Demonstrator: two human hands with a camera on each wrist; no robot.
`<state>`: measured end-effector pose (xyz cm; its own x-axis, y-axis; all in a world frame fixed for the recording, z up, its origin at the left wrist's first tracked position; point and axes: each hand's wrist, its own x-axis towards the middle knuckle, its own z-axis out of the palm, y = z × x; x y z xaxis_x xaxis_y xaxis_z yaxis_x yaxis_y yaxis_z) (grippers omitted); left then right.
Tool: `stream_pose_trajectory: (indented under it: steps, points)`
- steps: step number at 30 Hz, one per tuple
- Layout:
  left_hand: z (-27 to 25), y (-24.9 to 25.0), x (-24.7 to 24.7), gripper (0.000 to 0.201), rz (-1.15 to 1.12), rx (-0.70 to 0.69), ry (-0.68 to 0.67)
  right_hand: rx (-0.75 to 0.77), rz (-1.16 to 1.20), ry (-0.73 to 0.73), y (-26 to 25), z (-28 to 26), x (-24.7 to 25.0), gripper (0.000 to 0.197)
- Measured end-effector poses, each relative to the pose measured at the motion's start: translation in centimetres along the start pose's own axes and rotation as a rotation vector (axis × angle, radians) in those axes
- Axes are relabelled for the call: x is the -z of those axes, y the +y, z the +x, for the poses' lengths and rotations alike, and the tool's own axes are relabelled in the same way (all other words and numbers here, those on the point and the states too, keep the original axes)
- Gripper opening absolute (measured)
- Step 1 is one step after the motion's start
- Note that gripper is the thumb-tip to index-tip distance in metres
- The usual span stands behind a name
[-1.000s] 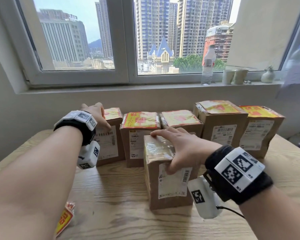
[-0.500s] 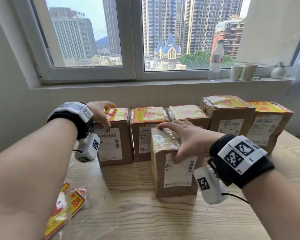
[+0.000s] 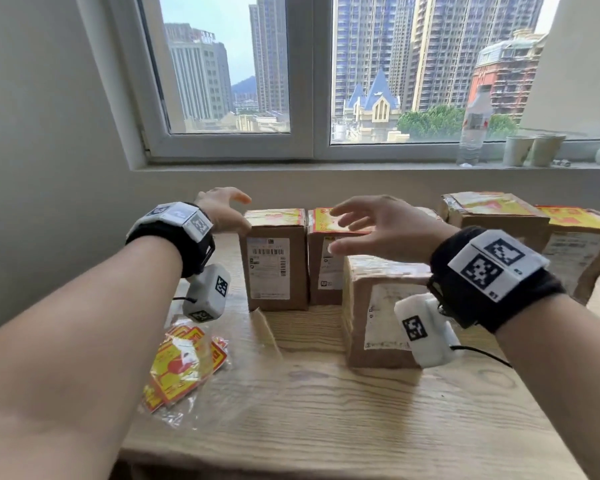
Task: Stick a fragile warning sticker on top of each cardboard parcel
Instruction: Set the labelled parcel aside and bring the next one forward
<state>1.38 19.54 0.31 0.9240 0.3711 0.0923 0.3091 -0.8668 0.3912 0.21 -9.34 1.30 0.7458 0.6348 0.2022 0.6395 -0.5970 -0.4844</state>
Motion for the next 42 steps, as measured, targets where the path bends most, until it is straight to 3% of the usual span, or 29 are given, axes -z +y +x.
stream_pose_trajectory:
  steps: [2,4,7,11,14,16,20,25,33,37,42]
  points:
    - [-1.4,-1.9,0.3,0.057,-0.011,0.027,0.04,0.071,0.029,0.082,-2.1,0.5,-1.5,0.042]
    - [-2.7,-4.4,0.1,0.046,-0.045,0.058,0.024,0.102,0.023,0.067,-3.7,0.9,-3.7,0.03]
    - [-4.9,-8.4,-0.6,0.035,-0.113,0.123,-0.005,0.098,0.064,-0.004,-5.1,1.5,-7.8,0.019]
    - [-7.3,-13.6,-2.4,0.03,-0.159,0.239,-0.061,-0.03,0.209,0.043,-5.2,1.9,-11.8,0.013]
    - [-8.6,-16.4,-4.9,0.03,-0.202,0.333,-0.127,-0.156,0.348,-0.292,-5.8,1.6,-14.0,0.016]
    - [-9.1,-17.2,-6.9,0.031,-0.217,0.351,-0.182,-0.183,0.22,-0.45,-5.9,1.9,-15.8,0.02]
    - [-9.4,-17.2,-8.8,0.037,-0.231,0.361,-0.152,-0.114,-0.01,-0.416,-5.7,3.3,-18.7,0.022]
    - [-9.2,-16.8,-9.9,0.064,-0.194,0.375,-0.224,-0.143,-0.143,-0.451,-5.4,4.5,-20.9,0.039]
    - [-8.6,-16.7,-10.2,0.051,-0.126,0.418,-0.275,-0.247,-0.066,-0.268,-4.5,6.6,-24.1,0.028]
    - [-8.2,-16.8,-10.2,0.064,-0.113,0.432,-0.313,-0.336,0.035,-0.207,-4.4,7.6,-24.4,0.019]
    - [-8.2,-17.2,-9.9,0.07,-0.103,0.434,-0.291,-0.327,0.028,-0.24,-4.0,7.1,-23.9,0.028]
